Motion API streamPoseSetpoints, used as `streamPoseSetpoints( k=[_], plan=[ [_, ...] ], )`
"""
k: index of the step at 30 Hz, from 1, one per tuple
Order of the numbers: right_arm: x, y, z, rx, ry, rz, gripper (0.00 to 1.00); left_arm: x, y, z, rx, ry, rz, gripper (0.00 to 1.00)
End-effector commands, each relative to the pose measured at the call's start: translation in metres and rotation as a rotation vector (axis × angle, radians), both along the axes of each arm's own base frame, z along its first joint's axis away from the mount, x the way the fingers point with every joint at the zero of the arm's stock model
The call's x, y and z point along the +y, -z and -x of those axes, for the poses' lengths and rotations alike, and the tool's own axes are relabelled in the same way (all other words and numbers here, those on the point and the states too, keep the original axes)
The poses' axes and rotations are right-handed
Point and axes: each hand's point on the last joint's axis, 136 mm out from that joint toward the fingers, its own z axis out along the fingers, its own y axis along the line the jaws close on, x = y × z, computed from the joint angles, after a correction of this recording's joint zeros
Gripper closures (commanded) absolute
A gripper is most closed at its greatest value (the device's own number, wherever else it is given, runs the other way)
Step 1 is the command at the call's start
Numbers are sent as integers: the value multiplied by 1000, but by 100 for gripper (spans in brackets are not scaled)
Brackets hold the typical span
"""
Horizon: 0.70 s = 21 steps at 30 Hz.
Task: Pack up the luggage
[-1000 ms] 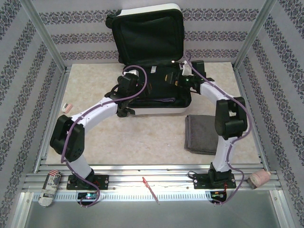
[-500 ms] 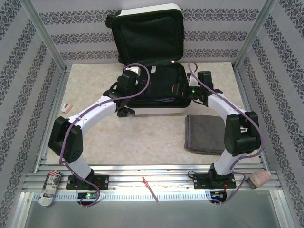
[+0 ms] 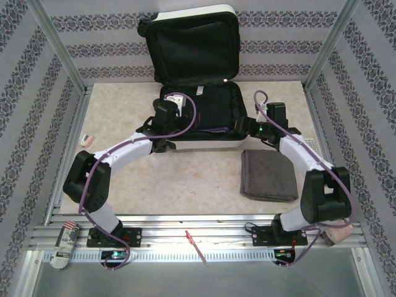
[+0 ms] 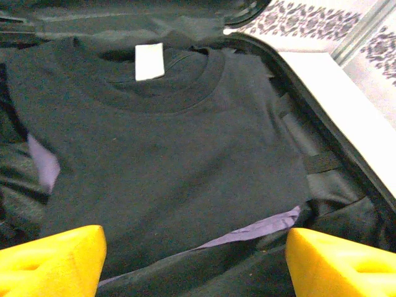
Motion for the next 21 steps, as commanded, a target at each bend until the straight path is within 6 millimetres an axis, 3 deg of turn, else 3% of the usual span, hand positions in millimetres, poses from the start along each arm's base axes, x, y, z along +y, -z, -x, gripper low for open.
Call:
streamPoseSetpoints(
  k=[1, 6, 13, 17, 21],
  plan=[
    [-23, -3, 23, -2, 87, 67, 32, -18, -3, 4, -35, 84, 43, 24],
    [-29, 6, 62, 12, 138, 45, 29, -18, -7, 8, -44, 96, 45, 23],
    [-35, 53, 111, 199, 193, 57, 29, -14, -8, 12, -55, 84, 49, 23],
    [-36, 85, 129, 337, 221, 81, 30, -12, -10, 14, -60, 83, 51, 23],
    [-29, 104, 139, 415, 219, 95, 30, -10, -13, 18, -64, 83, 48, 23]
  ],
)
